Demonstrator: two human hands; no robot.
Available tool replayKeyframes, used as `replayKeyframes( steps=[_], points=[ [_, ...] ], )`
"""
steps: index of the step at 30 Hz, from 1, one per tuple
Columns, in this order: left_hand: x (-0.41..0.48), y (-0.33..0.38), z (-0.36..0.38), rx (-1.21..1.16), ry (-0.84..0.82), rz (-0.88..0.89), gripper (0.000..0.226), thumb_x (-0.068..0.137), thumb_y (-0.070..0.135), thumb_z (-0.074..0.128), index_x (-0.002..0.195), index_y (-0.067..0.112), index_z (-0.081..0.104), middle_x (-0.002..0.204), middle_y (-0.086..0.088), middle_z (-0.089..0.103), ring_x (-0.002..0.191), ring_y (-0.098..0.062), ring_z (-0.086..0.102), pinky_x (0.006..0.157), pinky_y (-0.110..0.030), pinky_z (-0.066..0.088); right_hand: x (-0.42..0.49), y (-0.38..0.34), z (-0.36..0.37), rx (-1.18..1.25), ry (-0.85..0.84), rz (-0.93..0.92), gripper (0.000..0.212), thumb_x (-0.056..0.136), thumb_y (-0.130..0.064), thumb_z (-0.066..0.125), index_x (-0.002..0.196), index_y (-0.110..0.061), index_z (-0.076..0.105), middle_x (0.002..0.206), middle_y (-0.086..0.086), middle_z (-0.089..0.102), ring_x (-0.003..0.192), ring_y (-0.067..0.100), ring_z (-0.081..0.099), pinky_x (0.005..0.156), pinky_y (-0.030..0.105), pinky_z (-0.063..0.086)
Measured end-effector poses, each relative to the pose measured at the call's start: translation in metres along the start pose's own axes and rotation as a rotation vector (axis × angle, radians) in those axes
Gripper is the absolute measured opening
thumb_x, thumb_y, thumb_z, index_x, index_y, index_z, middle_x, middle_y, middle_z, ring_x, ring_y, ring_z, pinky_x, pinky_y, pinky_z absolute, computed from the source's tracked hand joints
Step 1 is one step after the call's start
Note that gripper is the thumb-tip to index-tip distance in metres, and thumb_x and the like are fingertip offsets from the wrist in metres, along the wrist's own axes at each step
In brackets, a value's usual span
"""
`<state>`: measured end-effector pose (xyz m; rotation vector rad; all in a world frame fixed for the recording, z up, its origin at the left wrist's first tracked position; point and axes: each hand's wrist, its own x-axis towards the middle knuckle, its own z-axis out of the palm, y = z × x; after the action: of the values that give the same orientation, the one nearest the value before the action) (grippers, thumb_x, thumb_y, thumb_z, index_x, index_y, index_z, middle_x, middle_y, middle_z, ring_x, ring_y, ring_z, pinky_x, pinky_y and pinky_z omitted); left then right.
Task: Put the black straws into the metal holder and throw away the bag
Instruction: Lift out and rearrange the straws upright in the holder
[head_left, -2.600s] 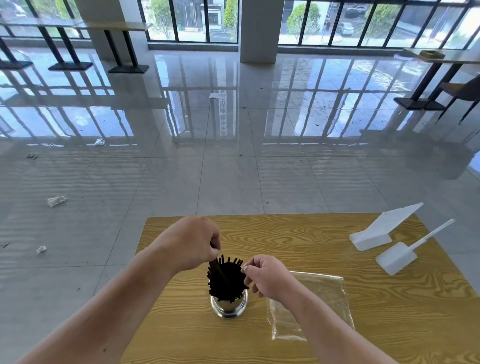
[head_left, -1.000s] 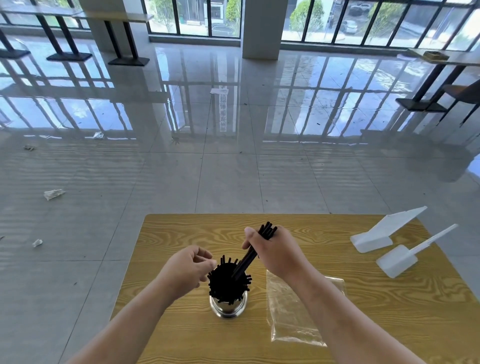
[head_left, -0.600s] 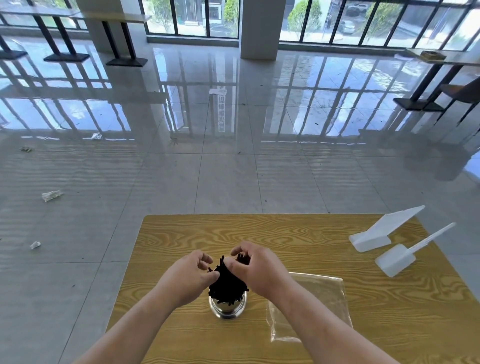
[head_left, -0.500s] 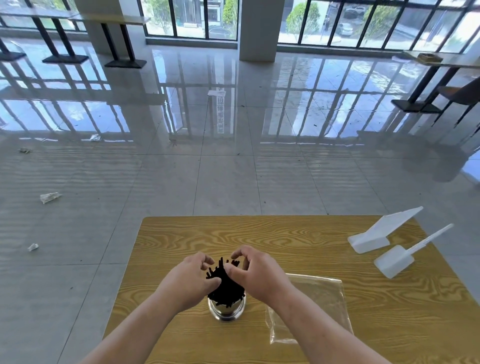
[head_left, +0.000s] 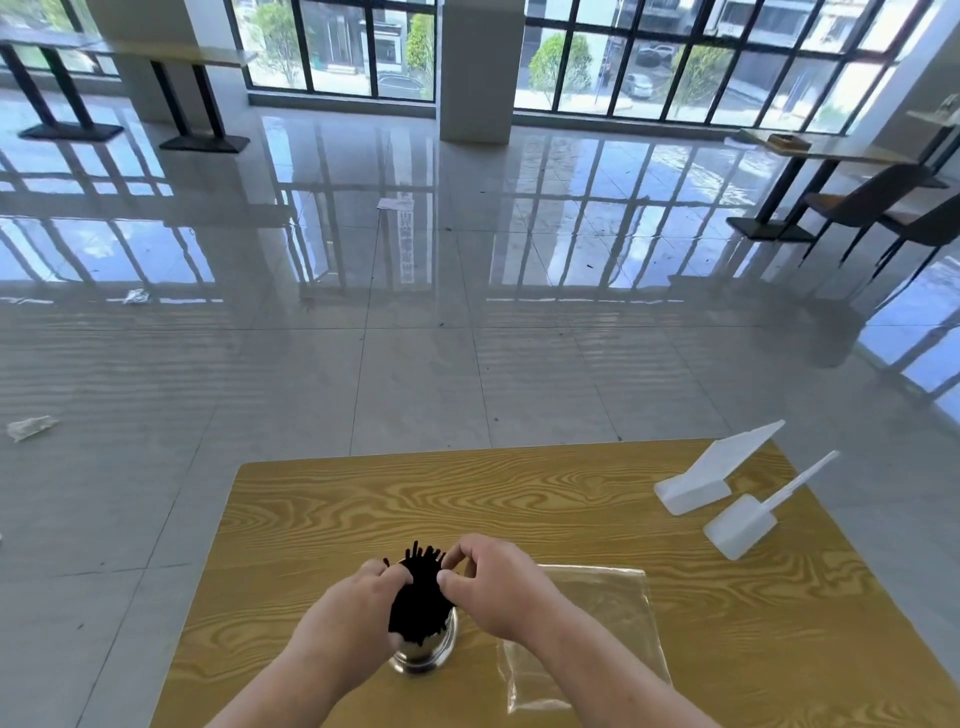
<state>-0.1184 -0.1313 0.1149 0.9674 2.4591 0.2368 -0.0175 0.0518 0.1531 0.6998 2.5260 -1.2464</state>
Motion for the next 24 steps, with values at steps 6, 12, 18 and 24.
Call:
replayKeyframes(
  steps=[6, 12, 18, 24],
  points=[
    [0.004, 0.004, -0.006, -0.006, 0.081, 0.030, 0.017, 0.093, 0.023, 0.059, 0.105, 0.034, 0.065, 0.103, 0.018, 0.060, 0.094, -0.007, 0.063, 0.081, -0.023, 0.053, -0.001, 0.004, -0.002, 0.041, -0.001, 0.023, 0.017, 0.094, -0.044, 0.063, 0.103, -0.031, 0.070, 0.085, -0.008, 0.071, 0.067, 0.009, 0.057, 0.064, 0.034, 0.053],
    [0.009, 0.005, -0.011, 0.007, 0.097, 0.058, 0.014, 0.092, 0.025, 0.058, 0.098, 0.035, 0.066, 0.097, 0.019, 0.062, 0.085, -0.005, 0.060, 0.070, -0.016, 0.043, -0.001, 0.003, -0.002, 0.069, 0.003, 0.028, 0.017, 0.096, -0.042, 0.063, 0.102, -0.029, 0.071, 0.084, -0.009, 0.070, 0.067, 0.010, 0.058, 0.062, 0.033, 0.052],
    [0.011, 0.006, -0.016, 0.044, 0.109, 0.046, 0.010, 0.094, 0.035, 0.062, 0.102, 0.035, 0.067, 0.097, 0.017, 0.068, 0.091, -0.008, 0.064, 0.079, -0.025, 0.054, -0.002, 0.002, -0.004, 0.062, 0.006, 0.022, 0.016, 0.097, -0.041, 0.063, 0.102, -0.028, 0.072, 0.084, -0.009, 0.070, 0.068, 0.010, 0.058, 0.064, 0.033, 0.051],
    [0.011, 0.011, -0.023, 0.084, 0.128, 0.057, 0.011, 0.095, 0.044, 0.062, 0.103, 0.038, 0.066, 0.102, 0.017, 0.069, 0.096, -0.009, 0.065, 0.073, -0.023, 0.047, -0.004, 0.002, -0.006, 0.051, 0.013, 0.013, 0.017, 0.099, -0.040, 0.062, 0.103, -0.027, 0.073, 0.084, -0.010, 0.070, 0.069, 0.009, 0.058, 0.065, 0.031, 0.053]
  ],
)
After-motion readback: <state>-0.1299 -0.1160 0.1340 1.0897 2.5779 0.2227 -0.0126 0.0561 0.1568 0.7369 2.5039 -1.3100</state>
